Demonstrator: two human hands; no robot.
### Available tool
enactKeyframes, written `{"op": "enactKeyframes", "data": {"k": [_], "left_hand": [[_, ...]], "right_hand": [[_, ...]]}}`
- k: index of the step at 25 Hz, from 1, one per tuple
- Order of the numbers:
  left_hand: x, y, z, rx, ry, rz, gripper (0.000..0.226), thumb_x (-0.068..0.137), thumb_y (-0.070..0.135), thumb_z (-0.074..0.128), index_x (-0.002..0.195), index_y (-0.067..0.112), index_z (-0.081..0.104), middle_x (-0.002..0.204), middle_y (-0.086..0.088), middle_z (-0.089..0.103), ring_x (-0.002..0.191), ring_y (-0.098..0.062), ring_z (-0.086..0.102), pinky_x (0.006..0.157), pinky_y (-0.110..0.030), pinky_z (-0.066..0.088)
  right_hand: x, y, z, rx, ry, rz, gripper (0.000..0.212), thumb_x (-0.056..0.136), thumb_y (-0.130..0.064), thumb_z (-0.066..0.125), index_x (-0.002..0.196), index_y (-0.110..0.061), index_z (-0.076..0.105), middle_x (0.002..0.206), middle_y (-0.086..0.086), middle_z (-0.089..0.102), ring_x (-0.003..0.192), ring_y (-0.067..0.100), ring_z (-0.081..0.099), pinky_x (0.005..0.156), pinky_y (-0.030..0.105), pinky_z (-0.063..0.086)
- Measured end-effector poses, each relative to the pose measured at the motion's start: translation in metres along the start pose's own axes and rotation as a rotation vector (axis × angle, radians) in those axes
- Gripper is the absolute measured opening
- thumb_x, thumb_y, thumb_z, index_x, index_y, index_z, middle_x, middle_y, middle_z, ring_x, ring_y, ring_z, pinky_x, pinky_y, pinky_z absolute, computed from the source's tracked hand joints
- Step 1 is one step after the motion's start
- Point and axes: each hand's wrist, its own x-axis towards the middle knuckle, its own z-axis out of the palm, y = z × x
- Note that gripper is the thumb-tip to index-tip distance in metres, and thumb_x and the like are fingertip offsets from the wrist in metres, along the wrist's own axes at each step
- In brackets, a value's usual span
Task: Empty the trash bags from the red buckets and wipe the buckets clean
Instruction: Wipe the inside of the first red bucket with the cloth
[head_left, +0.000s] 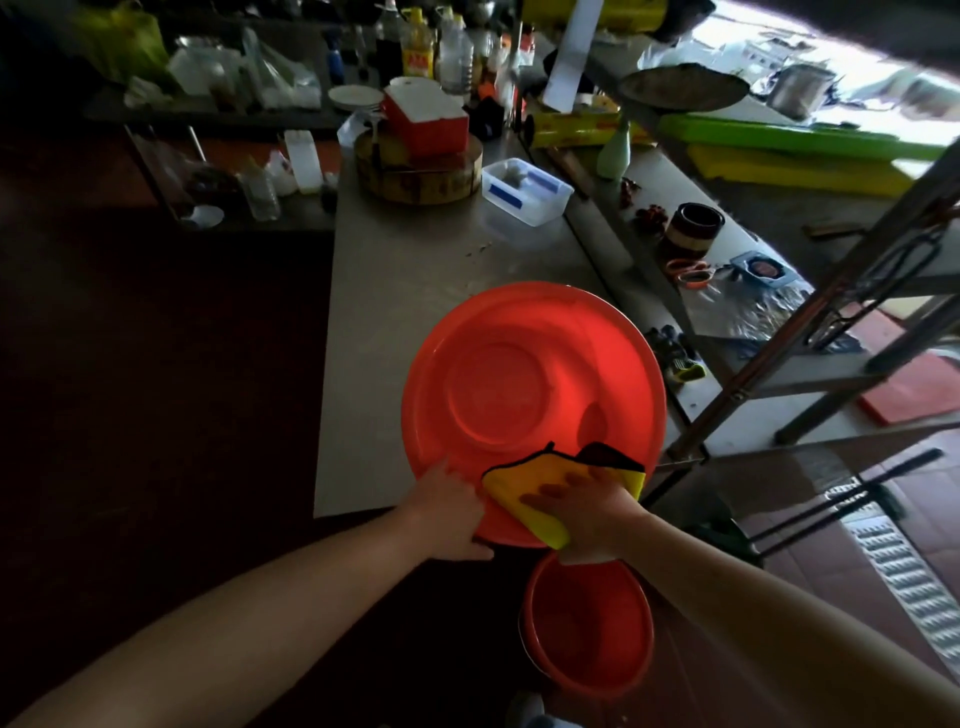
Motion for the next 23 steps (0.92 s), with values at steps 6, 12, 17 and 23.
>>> {"op": "enactKeyframes", "data": {"k": [6,12,17,23], "left_hand": [[0.027,0.041,0.01,-0.052,0.148,-0.006,0.067,0.08,0.08,0.046,0.084,0.019,0.074,0.08,-0.002,0.071,0.074,-0.023,0.066,0.076,-0.034,0.043],[0.036,0.035,0.037,0.0,0.317,0.111,0.068,0.081,0.078,0.048,0.064,0.016,0.067,0.063,-0.005,0.065,0.059,-0.022,0.061,0.063,-0.028,0.046],[0.039,0.039,0.052,0.004,0.328,0.126,0.073,0.09,0.076,0.037,0.07,0.012,0.068,0.069,-0.008,0.067,0.063,-0.025,0.063,0.065,-0.03,0.049],[0.038,0.048,0.057,-0.02,0.23,0.118,0.079,0.095,0.073,0.029,0.082,0.006,0.07,0.08,-0.015,0.071,0.075,-0.03,0.068,0.073,-0.036,0.054]], "right_hand": [[0.002,0.006,0.007,0.132,-0.071,0.036,0.093,0.085,-0.077,0.05,0.159,-0.041,0.009,0.166,-0.006,0.021,0.15,0.028,0.025,0.119,0.051,0.022],[0.025,0.012,0.009,0.321,-0.076,0.03,0.065,0.101,-0.065,0.022,0.153,-0.029,0.036,0.158,0.002,0.038,0.148,0.028,0.029,0.118,0.05,0.022],[0.073,0.003,0.042,0.38,0.118,0.111,0.089,0.079,-0.074,0.0,0.151,-0.034,0.034,0.158,-0.003,0.035,0.145,0.028,0.03,0.117,0.05,0.022],[0.15,0.021,0.075,0.336,0.213,0.154,0.067,0.091,-0.066,0.024,0.141,-0.033,0.054,0.145,0.01,0.049,0.135,0.046,0.044,0.109,0.062,0.028]]}}
